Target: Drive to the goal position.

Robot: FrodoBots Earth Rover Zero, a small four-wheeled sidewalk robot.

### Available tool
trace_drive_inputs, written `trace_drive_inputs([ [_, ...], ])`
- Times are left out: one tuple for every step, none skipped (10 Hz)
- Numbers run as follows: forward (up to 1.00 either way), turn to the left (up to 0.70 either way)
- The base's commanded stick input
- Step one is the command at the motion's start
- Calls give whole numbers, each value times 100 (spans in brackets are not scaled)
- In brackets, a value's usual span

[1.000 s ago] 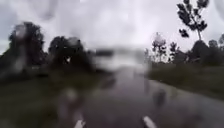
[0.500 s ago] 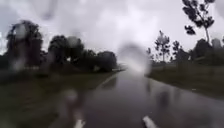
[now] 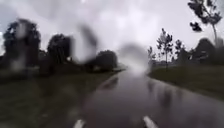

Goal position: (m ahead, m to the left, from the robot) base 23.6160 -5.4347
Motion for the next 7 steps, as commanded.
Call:
trace_drive_inputs([
  [85, -14],
  [85, -32],
  [85, -34],
  [85, -34],
  [85, -34],
  [85, -34],
  [85, -34],
])
